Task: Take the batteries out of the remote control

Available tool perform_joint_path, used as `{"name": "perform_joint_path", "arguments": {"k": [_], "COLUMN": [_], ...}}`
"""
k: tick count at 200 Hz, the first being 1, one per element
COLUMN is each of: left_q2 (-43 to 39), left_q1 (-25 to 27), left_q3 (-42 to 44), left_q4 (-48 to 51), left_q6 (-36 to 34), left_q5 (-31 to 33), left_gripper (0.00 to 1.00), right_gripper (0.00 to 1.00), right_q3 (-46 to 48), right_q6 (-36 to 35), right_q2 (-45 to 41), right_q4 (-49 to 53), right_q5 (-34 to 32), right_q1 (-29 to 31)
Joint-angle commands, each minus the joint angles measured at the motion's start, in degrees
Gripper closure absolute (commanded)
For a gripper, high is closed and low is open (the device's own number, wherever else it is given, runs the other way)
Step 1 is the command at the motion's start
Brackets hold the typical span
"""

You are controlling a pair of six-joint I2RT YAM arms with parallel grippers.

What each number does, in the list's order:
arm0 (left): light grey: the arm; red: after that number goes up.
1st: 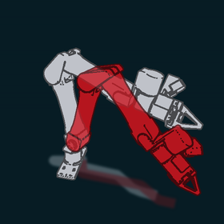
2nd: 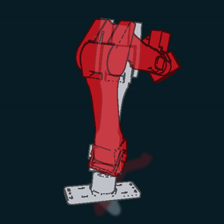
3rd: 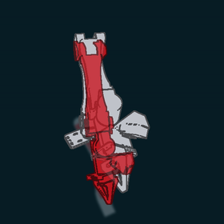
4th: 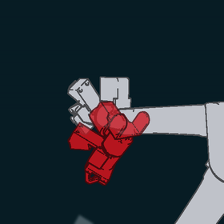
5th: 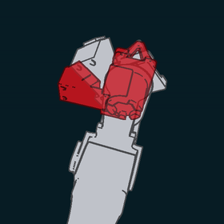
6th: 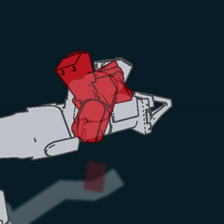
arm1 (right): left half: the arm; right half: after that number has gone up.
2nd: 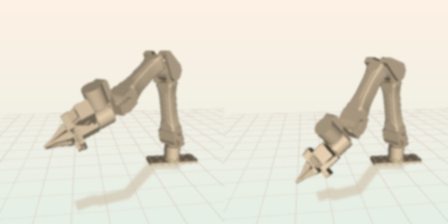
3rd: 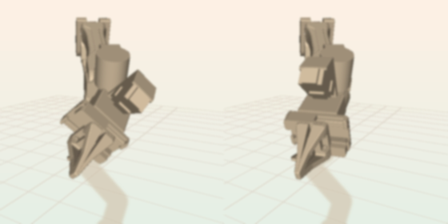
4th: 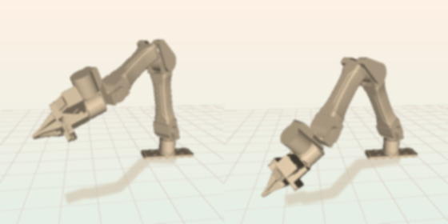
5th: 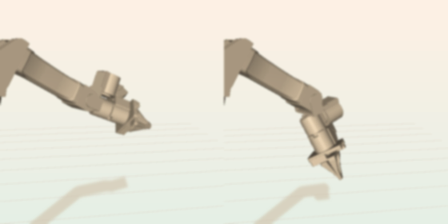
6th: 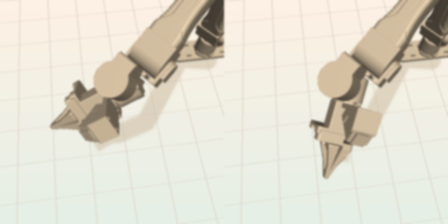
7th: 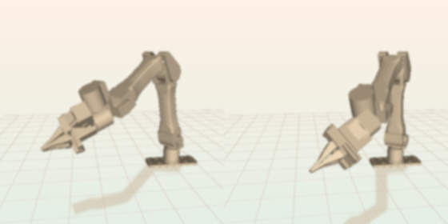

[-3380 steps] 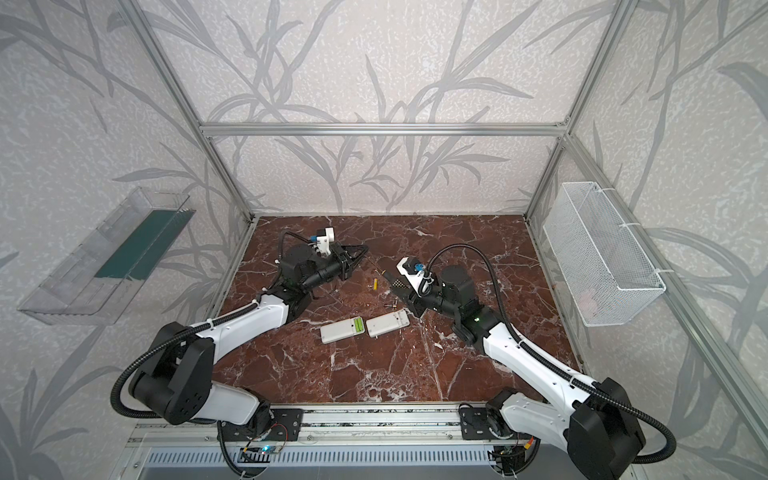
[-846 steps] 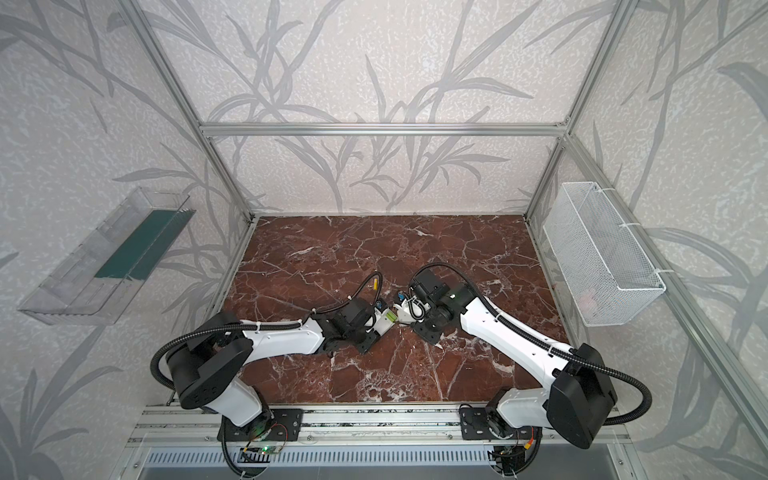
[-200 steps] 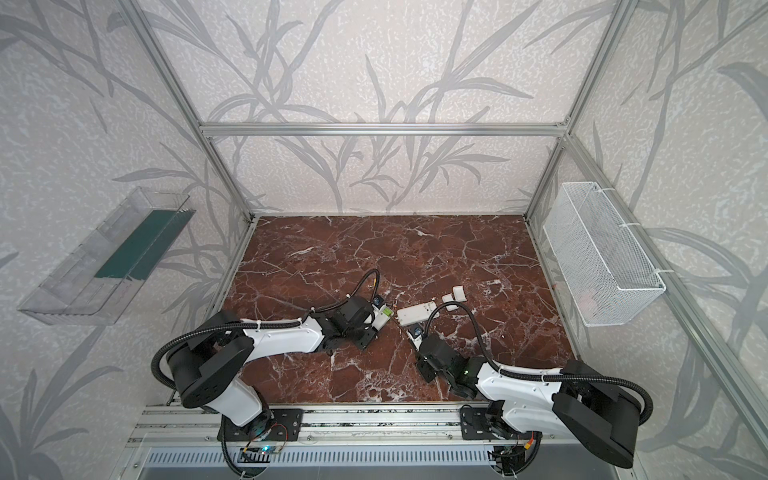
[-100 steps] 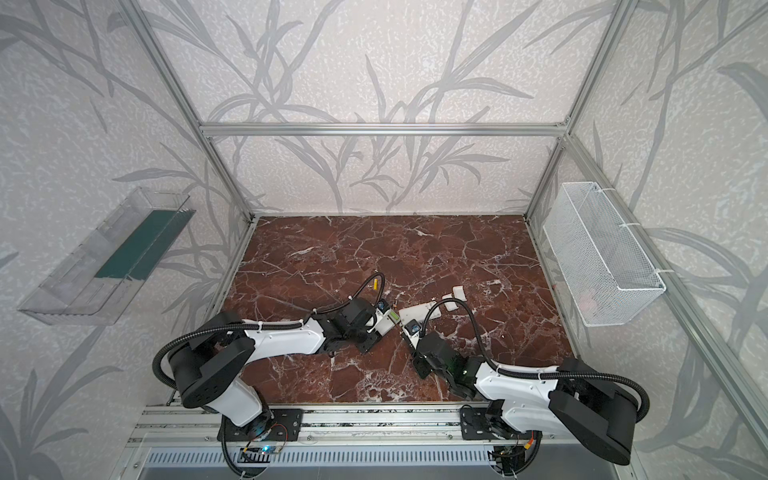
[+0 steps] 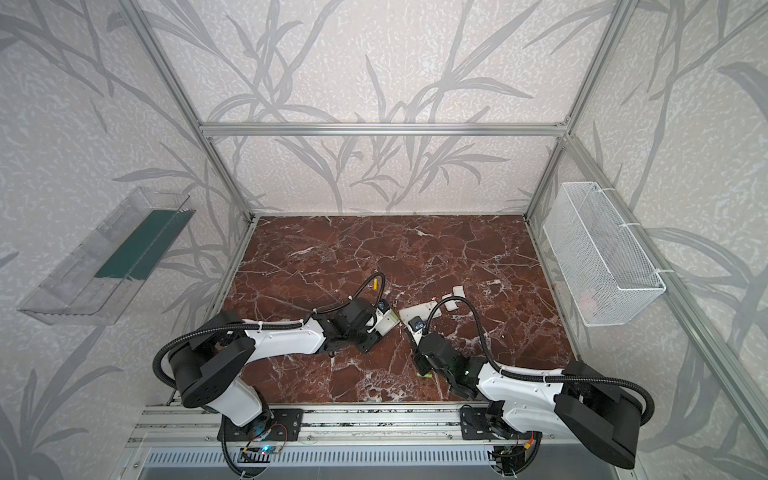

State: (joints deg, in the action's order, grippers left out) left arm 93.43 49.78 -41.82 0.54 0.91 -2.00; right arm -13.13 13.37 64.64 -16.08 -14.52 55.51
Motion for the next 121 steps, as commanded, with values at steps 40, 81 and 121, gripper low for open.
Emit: {"name": "perform_joint_path", "arguments": {"k": [40,81,121], "left_q2": [-0.2,-1.8,-2.2], "left_q1": [0.9,0.3,0.3], "left_q3": [3.8,5.1,4.7], "left_q4": [2.1,-0.9,0.3], "left_q6": [3.7,4.8,3.8], "left_q5": [-3.3,-3.1,-2.9], "left_gripper": [1.00,1.00,1.00], "right_gripper": [1.00,1.00,1.00], "right_q3": [-1.5,-2.1,-5.7], "right_q6": [10.7,13.5,11.7], "right_q2": [-14.7,-22.9,-18.1], "right_q4": [15.8,24.3,26.2], "right_q5": [14.3,7.1,6.6], "right_q1": [0.5,0.4,0.4]}}
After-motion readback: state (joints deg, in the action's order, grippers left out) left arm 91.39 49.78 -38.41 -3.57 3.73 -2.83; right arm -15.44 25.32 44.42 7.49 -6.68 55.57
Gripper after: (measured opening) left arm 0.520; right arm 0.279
